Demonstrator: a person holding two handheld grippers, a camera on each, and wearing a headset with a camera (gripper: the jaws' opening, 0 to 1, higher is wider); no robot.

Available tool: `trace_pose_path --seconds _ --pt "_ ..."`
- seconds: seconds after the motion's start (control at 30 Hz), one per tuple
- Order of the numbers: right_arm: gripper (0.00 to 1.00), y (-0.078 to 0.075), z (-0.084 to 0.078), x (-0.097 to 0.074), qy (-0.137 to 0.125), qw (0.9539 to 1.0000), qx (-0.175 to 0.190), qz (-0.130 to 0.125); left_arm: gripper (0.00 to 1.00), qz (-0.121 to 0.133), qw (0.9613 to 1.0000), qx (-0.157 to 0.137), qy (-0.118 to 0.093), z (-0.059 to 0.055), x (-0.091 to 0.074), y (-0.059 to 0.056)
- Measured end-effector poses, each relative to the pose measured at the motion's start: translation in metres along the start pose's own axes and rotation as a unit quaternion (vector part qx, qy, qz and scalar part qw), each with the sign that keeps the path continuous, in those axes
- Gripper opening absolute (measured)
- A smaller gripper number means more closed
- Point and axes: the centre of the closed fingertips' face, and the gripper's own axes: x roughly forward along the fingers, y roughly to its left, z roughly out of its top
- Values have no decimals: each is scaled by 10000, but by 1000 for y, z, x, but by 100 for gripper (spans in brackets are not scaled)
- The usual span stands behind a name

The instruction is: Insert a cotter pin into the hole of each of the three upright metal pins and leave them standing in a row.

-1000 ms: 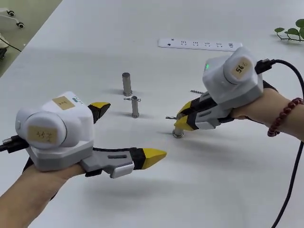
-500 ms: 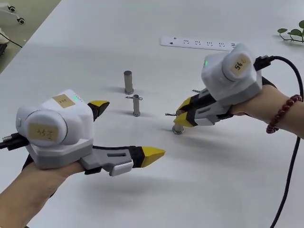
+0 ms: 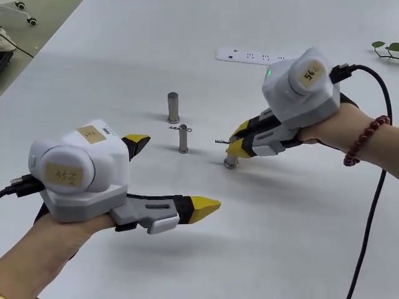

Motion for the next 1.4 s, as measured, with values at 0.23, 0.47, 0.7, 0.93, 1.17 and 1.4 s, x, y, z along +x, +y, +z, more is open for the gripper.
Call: trace_pose_path --seconds 0.23,0.47,0.7,0.93,1.17,1.4 --pt "8 -4 7 6 21 10000 -66 23 96 -23 10000 -1 -37 1 2 0" --pt "8 -13 9 12 53 9999 -67 63 96 -7 10000 -25 -88 3 0 1" --pt "8 -17 10 16 61 9999 -22 139 97 -14 10000 -3 -88 3 0 2" --pt "8 -17 11 19 102 9995 -141 246 97 -17 10000 -12 -84 3 0 2" --pt "8 -17 11 19 187 9991 -218 302 96 -13 10000 -14 -75 4 0 2" --pt "9 -18 11 20 252 9993 -91 253 96 -8 10000 -18 -79 4 0 3"
